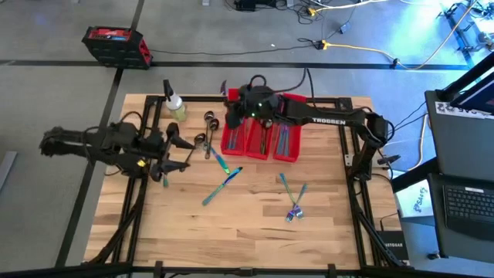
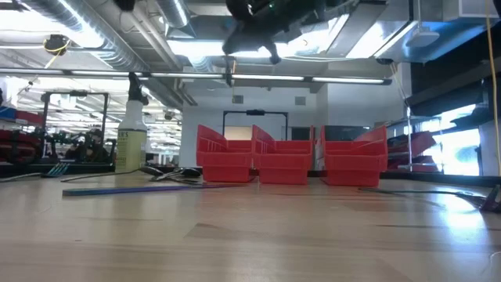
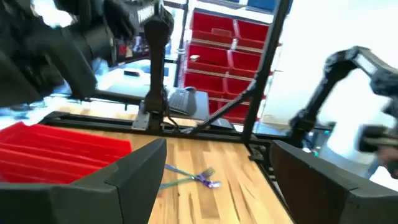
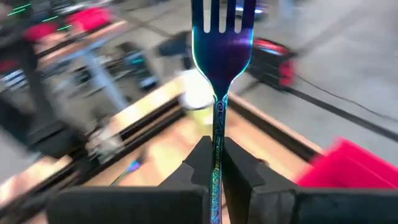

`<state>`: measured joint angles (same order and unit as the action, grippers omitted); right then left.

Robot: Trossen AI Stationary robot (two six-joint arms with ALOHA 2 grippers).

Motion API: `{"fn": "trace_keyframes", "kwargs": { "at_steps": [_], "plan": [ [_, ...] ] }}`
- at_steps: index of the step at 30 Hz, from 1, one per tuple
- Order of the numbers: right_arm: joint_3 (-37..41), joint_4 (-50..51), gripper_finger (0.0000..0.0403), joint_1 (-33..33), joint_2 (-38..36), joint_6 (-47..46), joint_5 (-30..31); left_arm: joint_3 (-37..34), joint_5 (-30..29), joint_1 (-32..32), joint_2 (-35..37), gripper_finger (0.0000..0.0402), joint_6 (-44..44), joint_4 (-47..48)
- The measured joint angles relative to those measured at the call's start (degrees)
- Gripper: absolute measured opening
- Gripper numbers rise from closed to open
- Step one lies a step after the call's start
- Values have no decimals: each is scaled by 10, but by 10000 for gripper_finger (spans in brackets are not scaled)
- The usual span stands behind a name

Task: Sort silverware
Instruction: Put the blue fork into the left red silverware bin

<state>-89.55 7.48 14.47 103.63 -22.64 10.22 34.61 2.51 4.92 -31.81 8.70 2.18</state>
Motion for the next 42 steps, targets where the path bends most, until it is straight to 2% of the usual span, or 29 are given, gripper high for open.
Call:
{"fn": "trace_keyframes", "kwargs": {
  "at_steps": [4,9,13,19,21,25,30,42],
  "plan": [
    [-46,78,0,3,36,-82,77,-68,54,-58,64,275,-15,1],
    [-136,193,0,7,105,-159,90,-120,55,-81,115,275,-32,9],
    [-223,293,0,15,153,-193,114,-137,41,-84,130,275,-42,61],
    [-351,412,0,33,229,-244,72,-139,24,-84,126,275,-16,146],
    [-387,452,0,44,257,-254,50,-139,11,-84,124,275,-18,147],
    [-436,498,0,63,288,-267,44,-139,-16,-84,123,275,-13,148],
    [-452,507,0,94,307,-310,-36,-139,-25,-84,122,275,-16,148],
    [-449,562,0,98,315,-363,-76,-139,-34,-84,122,275,-27,147]
  ]
}}
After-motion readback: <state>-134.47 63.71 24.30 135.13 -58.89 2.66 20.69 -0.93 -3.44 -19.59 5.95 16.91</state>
